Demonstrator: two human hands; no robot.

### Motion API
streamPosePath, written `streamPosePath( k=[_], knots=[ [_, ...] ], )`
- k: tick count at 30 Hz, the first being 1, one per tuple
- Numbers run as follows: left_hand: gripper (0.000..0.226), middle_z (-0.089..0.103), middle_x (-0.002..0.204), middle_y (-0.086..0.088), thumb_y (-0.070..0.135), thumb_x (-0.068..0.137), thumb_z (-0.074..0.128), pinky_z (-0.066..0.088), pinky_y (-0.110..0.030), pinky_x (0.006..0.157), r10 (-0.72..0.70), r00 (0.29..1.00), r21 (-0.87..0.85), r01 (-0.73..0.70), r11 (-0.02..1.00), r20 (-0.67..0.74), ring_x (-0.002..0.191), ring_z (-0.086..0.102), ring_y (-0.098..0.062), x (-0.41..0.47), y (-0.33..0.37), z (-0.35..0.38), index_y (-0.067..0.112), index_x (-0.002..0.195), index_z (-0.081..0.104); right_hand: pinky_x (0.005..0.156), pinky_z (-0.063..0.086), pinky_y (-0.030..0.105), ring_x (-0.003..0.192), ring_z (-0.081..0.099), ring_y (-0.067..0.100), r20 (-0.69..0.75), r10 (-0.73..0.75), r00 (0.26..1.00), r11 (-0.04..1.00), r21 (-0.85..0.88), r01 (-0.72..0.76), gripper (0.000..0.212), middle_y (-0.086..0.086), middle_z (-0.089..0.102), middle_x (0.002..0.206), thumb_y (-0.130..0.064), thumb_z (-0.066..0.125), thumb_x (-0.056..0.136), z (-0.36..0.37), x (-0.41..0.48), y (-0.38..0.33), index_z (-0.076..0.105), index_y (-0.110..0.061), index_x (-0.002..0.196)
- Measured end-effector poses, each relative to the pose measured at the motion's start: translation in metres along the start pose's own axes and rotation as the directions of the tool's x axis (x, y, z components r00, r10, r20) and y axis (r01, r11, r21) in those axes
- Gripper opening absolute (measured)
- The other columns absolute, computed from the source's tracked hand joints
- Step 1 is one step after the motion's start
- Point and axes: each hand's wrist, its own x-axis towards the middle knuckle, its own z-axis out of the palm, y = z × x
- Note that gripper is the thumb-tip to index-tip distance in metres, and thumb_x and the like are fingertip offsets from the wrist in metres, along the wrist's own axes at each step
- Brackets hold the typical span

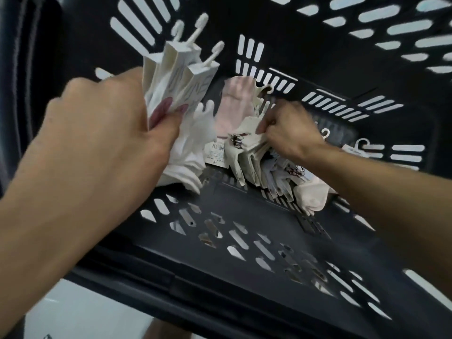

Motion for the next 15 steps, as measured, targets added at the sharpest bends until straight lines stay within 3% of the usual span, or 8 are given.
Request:
streamPosePath(
  k=[2,5,7,11,15],
  knots=[
    [0.044,0.071,0.099,-0.002,0.064,0.085,0.043,0.056,-0.056,0.079,0.028,1.000,-0.025,-0.028,0.999,-0.003,0.088,0.067,-0.035,-0.004,-0.002,0.002,0.034,0.115,0.056,0.089,0.054,0.042,0.099,0.063,0.027,-0.013,0.033,0.999,0.999,-0.029,-0.033,0.027,0.010,0.068,0.109,-0.015,0.047,0.080,0.002,0.000,-0.001,0.074,-0.019,0.086],
    [0.041,0.071,0.094,0.000,0.064,0.085,0.044,0.057,-0.054,0.077,0.039,0.999,-0.064,-0.039,0.997,-0.012,0.085,0.068,-0.032,-0.006,-0.005,0.008,0.036,0.113,0.055,0.071,0.055,0.035,0.083,0.065,0.022,-0.023,0.082,0.996,0.996,0.019,-0.082,0.020,0.007,0.069,0.097,-0.023,0.052,0.089,0.009,0.014,-0.010,0.068,-0.013,0.093],
    [0.034,0.070,0.087,0.002,0.064,0.086,0.046,0.057,-0.054,0.074,0.040,0.999,-0.095,-0.043,0.995,-0.034,0.079,0.067,-0.031,-0.006,-0.007,0.013,0.040,0.108,0.054,0.079,0.053,0.038,0.095,0.061,0.022,0.006,0.142,0.990,0.983,0.116,-0.141,0.023,0.002,0.062,0.104,-0.028,0.060,0.093,0.017,0.026,-0.019,0.058,-0.012,0.110],
    [0.025,0.068,0.081,0.007,0.061,0.085,0.048,0.057,-0.053,0.071,0.035,0.999,-0.139,-0.040,0.989,-0.033,0.075,0.067,-0.029,-0.006,-0.008,0.022,0.043,0.101,0.052,0.090,0.051,0.043,0.104,0.061,0.024,0.082,0.343,0.936,0.854,0.388,-0.347,0.036,0.000,0.061,0.102,-0.040,0.074,0.085,0.035,0.051,-0.033,0.054,-0.015,0.104],
    [0.009,0.070,0.083,0.013,0.063,0.078,0.049,0.059,-0.050,0.069,-0.030,0.999,-0.228,0.034,0.973,0.021,0.077,0.070,-0.021,0.001,-0.006,0.025,0.060,0.083,0.055,0.098,0.045,0.044,0.118,0.053,0.029,0.056,0.465,0.883,0.817,0.357,-0.453,0.059,0.006,0.058,0.126,-0.047,0.077,0.078,0.049,0.071,-0.038,0.055,-0.017,0.124]
  ],
)
